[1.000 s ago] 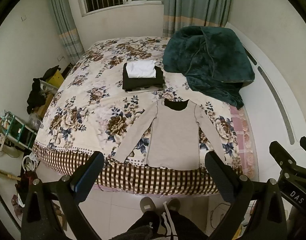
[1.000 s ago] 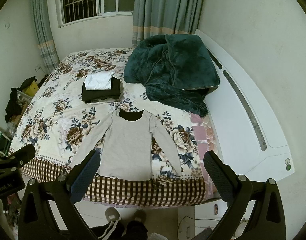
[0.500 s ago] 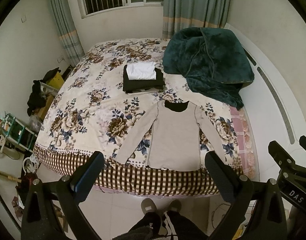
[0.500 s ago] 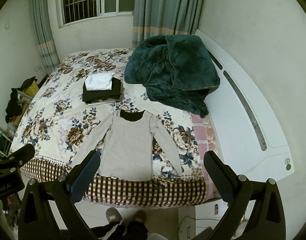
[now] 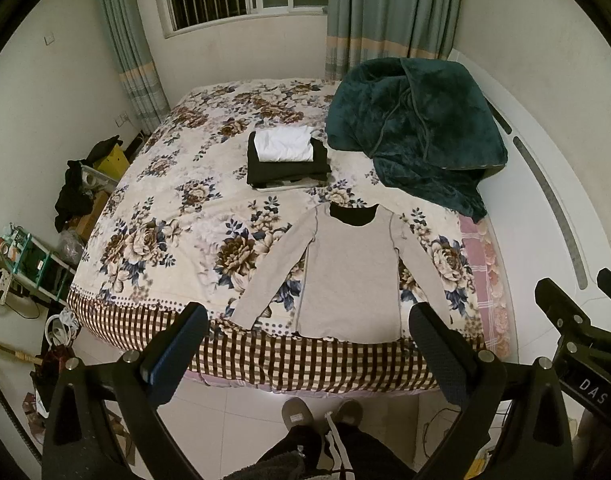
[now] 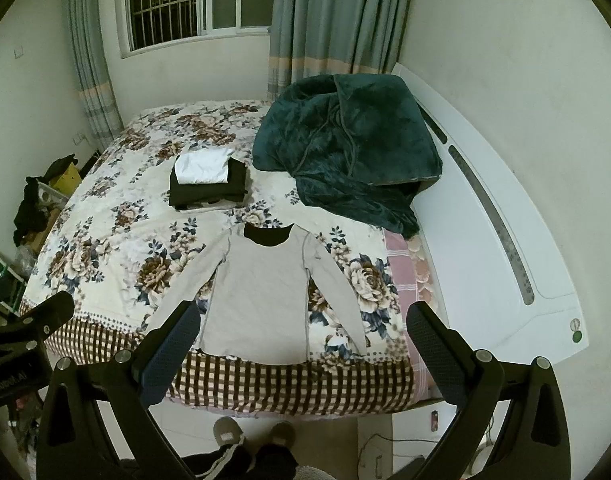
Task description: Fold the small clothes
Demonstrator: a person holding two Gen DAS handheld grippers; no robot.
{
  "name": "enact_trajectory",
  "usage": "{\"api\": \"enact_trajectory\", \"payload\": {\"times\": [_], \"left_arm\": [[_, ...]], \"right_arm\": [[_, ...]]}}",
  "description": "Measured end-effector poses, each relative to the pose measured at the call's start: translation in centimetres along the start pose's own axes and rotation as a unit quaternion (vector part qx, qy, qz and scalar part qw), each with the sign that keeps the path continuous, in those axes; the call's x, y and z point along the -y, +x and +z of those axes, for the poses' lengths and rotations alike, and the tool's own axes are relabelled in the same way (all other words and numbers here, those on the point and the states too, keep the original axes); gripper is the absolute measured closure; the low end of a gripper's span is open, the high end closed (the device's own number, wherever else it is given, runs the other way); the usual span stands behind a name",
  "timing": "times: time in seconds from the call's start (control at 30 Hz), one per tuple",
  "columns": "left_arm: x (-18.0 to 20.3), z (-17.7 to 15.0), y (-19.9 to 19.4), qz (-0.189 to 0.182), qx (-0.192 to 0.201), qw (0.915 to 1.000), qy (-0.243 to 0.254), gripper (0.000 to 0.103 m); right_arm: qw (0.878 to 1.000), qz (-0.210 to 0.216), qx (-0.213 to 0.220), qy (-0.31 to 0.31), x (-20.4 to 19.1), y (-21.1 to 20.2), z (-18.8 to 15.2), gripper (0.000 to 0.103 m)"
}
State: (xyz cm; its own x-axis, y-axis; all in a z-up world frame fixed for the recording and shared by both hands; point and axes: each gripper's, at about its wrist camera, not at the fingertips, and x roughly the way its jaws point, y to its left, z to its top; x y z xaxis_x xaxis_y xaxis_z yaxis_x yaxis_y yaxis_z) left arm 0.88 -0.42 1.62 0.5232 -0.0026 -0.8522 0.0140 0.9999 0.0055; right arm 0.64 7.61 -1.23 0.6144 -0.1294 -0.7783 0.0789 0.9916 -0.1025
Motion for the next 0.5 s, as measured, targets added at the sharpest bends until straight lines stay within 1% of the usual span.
{"api": "enact_trajectory", "payload": {"times": [0.5], "left_arm": [[-0.23,-0.06,-0.06,-0.001,0.001,1.0000,0.000,0.000]], "right_arm": [[1.000,0.002,0.001,-0.001,-0.23,-0.32,0.42,0.000]]}}
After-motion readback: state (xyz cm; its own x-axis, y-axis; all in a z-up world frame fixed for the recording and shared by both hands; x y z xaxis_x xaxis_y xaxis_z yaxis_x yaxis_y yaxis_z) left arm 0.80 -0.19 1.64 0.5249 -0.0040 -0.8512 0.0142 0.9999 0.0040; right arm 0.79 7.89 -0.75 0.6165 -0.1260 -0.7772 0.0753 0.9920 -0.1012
